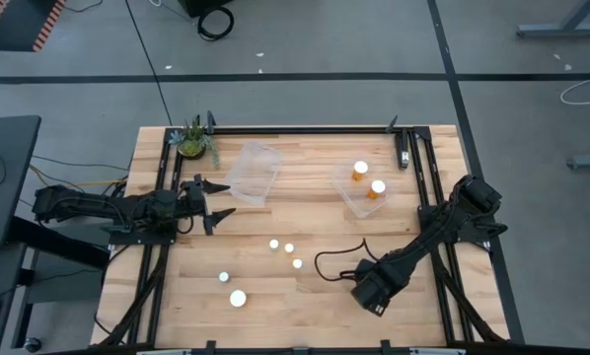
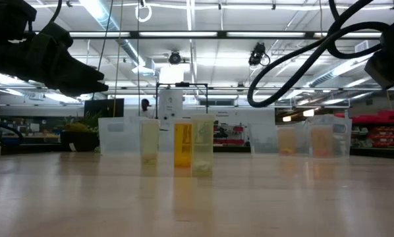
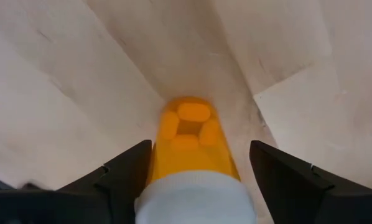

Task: Pick and place medicine bottles into bin by pill shape (circle, oval)
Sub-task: Put the big orange pill bottle into the right transparent bin

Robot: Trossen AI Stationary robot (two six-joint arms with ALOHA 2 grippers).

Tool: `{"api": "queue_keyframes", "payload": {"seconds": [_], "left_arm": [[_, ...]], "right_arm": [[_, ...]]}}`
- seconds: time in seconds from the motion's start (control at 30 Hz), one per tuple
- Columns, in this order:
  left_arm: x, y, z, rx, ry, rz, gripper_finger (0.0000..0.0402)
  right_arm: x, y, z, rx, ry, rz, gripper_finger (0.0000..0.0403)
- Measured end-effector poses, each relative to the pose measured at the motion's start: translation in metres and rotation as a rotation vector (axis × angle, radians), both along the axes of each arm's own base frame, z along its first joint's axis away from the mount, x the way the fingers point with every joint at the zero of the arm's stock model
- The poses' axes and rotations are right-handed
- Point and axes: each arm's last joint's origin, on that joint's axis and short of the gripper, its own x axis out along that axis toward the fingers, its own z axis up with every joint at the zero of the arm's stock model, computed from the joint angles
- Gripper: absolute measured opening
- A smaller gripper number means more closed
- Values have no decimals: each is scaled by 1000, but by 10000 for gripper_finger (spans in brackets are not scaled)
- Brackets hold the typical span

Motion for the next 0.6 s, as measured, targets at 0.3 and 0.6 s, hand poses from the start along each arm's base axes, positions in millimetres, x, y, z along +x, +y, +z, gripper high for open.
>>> {"api": "queue_keyframes", "payload": {"seconds": [0.3, 0.6], "left_arm": [[0, 0, 0, 0, 0, 0, 369], [0, 0, 0, 0, 0, 0, 369]], "right_arm": [[-1, -1, 1, 50, 50, 20, 216], [13, -33, 32, -3, 197, 75, 212]]}}
